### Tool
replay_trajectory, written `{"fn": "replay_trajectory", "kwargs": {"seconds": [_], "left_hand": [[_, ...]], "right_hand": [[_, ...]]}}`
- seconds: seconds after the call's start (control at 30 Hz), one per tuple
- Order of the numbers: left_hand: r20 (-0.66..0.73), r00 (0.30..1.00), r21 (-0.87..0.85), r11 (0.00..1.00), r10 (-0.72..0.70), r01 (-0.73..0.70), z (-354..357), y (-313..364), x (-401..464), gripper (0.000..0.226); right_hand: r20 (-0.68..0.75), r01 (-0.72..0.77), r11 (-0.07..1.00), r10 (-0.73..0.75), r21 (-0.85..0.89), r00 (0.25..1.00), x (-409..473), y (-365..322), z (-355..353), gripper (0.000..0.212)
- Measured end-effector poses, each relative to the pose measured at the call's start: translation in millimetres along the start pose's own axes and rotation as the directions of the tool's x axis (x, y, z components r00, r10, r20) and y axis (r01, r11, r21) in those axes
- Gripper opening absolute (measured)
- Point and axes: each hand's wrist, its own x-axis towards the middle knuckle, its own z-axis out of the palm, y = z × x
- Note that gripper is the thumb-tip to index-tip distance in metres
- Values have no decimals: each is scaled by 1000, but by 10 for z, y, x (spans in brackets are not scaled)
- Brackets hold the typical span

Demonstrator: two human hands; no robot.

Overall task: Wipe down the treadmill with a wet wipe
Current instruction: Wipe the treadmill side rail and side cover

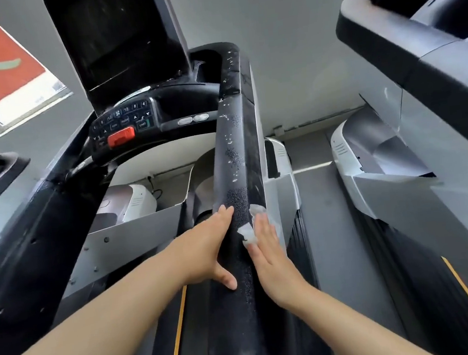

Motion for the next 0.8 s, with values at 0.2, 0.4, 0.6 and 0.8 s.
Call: {"fn": "replay_trajectory", "kwargs": {"seconds": [0.2,0.4,0.6,0.8], "left_hand": [[46,998,17,999,-30,29,-65,43,66,136],[59,998,27,999,-32,31,-79,76,71,136],[70,997,51,998,-38,35,-98,107,95,136],[84,995,65,996,-61,56,-107,134,94,137]], "right_hand": [[-12,-77,997,77,18,997,1002,-116,-263,53],[10,-28,998,27,56,1000,393,0,-103,55],[0,-30,998,30,57,1000,432,-3,-84,54],[-15,-74,995,75,68,997,744,-29,-186,53]]}}
